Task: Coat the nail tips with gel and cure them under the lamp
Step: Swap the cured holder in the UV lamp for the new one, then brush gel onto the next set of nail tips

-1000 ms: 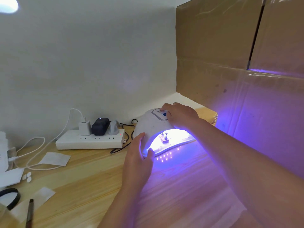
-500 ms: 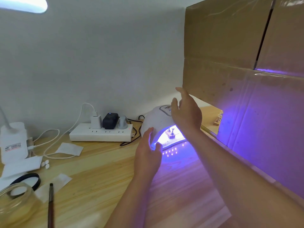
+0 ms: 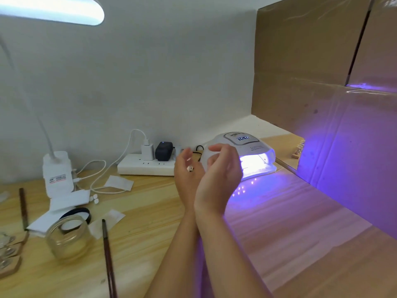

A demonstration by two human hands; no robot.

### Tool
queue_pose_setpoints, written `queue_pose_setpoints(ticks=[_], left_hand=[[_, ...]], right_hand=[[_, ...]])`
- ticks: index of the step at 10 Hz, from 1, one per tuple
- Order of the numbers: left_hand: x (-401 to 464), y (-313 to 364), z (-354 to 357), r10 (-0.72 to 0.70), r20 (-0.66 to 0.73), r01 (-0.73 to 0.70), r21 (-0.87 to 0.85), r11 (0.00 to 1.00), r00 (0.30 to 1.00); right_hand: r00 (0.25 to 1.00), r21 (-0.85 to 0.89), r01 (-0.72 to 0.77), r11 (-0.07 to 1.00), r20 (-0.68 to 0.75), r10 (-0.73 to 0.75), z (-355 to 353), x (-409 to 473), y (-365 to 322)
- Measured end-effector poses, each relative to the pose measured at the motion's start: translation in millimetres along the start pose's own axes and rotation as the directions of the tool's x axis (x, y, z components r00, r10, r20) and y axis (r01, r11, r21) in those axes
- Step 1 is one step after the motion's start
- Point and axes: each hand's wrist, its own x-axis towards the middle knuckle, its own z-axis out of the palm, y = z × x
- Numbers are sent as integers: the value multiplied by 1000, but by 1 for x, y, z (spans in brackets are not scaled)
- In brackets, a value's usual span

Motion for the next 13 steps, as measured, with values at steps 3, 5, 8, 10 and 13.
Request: queue_pose_setpoints(ticks=[3,5,8,10,13], left_hand=[[2,98,-44,264,-201,-318,-319,893,943],[-19,125,-110,521,64,-524,43,851,851],[-39,64,-283,540,-4,-451,547,706,841],[-63,17,-355,513,-82,-313,708,633,854],[-75,-21,-391,8,-354,265,715,646,935]], right_hand=[[938,-28,-204,979,280,204,10,-27,3],[874,-109,-80,991,471,122,25,-47,-6],[713,-304,369,878,699,-57,27,-88,19],[548,-394,612,686,836,-8,18,-108,33],[402,-455,805,381,890,215,16,-113,39]])
